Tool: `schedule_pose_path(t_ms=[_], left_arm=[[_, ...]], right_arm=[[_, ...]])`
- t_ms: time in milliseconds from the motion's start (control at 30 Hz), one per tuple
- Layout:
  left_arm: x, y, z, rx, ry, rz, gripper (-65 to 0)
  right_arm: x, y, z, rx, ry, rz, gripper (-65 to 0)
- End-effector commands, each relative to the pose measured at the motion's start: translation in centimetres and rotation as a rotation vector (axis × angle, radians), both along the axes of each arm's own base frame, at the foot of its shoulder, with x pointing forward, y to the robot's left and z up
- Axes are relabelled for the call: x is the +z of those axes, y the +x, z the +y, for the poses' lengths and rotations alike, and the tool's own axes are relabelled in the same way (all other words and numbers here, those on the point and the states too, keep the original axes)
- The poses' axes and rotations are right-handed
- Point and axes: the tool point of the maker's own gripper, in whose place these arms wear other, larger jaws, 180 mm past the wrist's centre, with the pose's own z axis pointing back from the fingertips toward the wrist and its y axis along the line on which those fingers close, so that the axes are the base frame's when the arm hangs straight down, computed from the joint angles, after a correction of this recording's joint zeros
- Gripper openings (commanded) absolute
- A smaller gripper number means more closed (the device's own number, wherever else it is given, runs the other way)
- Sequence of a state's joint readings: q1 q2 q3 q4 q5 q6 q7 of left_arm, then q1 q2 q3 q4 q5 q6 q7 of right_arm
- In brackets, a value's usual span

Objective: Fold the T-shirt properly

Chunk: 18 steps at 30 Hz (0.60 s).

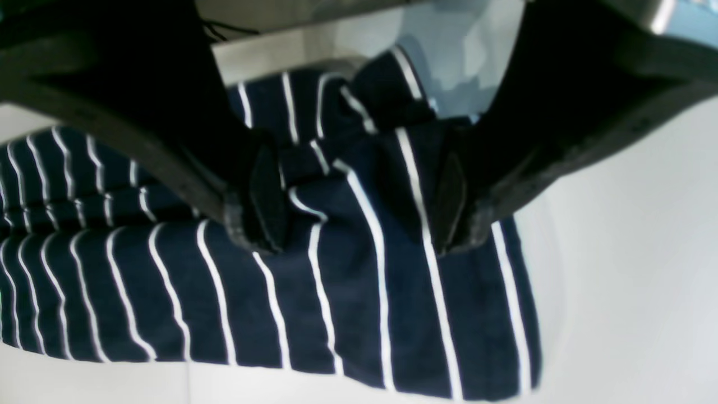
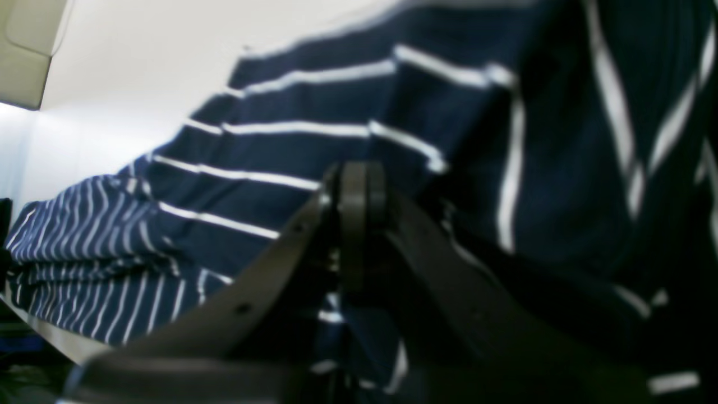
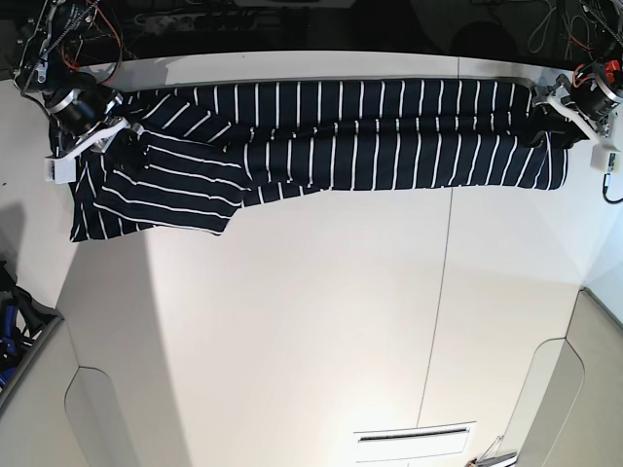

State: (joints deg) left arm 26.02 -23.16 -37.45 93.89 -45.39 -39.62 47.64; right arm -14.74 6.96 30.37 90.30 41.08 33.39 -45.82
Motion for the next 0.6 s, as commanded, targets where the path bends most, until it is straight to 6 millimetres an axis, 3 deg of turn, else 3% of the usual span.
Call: schedule_pose_path(t_ms=[0,567], left_arm=[[1.1,0.8,0.8,-0.001,0.032,-0.033,-20.8],[0.6,0.8,3.6,0.112,0.135,-0.024,-19.6]], right_arm=[[1.0,0.8,-0.3,-0.003,0.004,-0.046,-65.0],[0.6,0.9,-0.3,-0.007,0.012,-0.037,-65.0]])
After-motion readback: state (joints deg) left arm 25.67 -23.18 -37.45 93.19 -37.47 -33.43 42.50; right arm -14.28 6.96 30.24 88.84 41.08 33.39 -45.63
